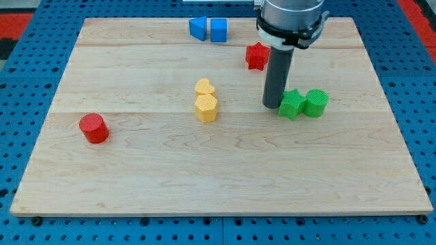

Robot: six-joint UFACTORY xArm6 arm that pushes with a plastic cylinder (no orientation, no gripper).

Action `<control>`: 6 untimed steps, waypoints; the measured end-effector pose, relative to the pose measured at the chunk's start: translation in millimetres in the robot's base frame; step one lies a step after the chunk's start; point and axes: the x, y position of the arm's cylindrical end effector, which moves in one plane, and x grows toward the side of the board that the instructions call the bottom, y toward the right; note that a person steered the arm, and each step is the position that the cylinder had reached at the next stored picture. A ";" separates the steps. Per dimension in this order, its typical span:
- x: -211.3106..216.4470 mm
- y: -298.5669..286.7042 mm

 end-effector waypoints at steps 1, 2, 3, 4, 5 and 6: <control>15.1 5.8; 19.8 31.1; 19.8 64.6; 34.0 74.0; 53.5 85.7; 53.4 149.7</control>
